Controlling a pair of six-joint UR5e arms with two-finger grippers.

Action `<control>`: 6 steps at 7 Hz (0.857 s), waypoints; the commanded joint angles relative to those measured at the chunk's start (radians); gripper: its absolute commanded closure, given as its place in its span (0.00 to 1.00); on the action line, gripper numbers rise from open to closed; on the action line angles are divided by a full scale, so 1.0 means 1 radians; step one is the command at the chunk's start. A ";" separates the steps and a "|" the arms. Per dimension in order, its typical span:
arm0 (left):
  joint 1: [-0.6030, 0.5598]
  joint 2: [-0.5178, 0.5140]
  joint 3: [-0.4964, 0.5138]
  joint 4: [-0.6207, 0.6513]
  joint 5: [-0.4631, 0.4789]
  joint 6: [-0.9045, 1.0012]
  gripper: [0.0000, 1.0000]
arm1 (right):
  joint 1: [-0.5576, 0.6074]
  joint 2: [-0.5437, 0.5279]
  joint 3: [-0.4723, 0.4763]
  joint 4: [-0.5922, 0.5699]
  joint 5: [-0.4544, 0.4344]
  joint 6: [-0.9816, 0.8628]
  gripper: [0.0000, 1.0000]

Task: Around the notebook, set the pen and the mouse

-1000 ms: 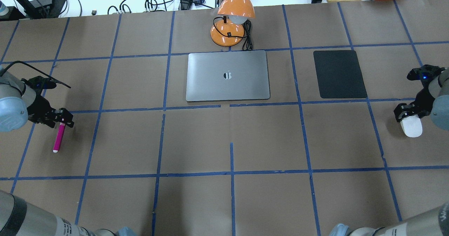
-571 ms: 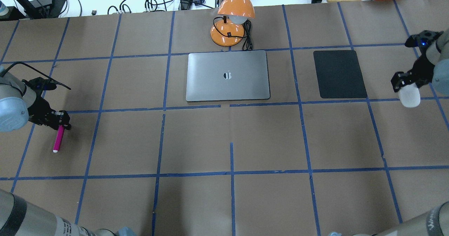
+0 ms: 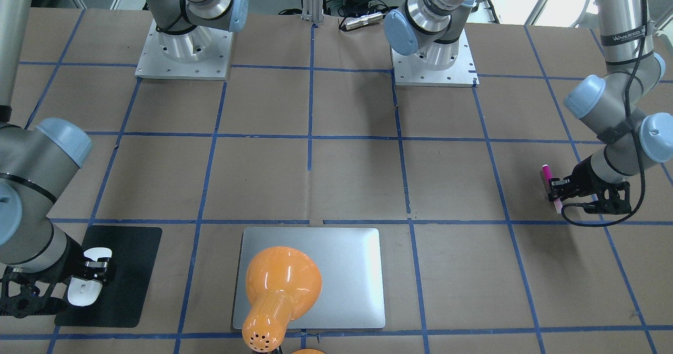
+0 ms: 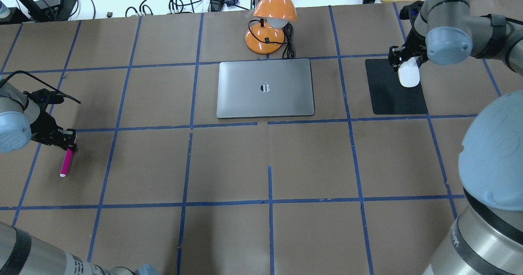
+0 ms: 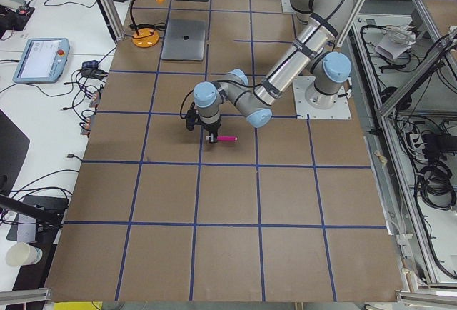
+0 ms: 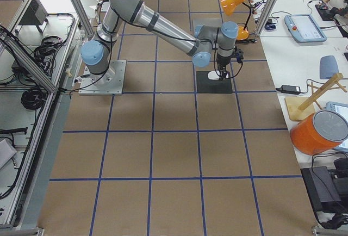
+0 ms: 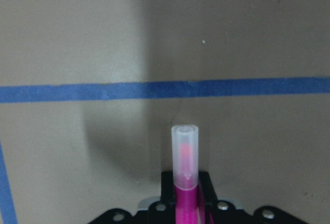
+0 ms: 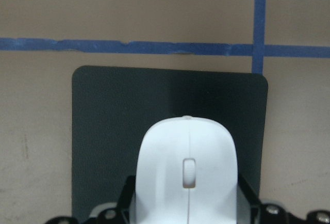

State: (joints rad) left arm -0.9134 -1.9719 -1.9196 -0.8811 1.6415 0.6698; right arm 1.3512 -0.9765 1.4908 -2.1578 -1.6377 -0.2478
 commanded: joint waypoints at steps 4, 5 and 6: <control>-0.101 0.034 0.071 -0.076 0.064 -0.453 1.00 | 0.003 0.052 -0.014 0.010 -0.004 0.005 0.00; -0.172 0.066 0.073 -0.093 0.064 -0.546 1.00 | 0.002 0.032 -0.029 0.015 -0.005 0.005 0.00; -0.215 0.094 0.073 -0.137 0.035 -0.688 1.00 | 0.011 -0.035 -0.030 0.074 0.002 0.008 0.00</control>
State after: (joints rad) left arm -1.0638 -1.9108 -1.8482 -0.9779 1.6998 0.1390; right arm 1.3559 -0.9522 1.4674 -2.1317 -1.6398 -0.2418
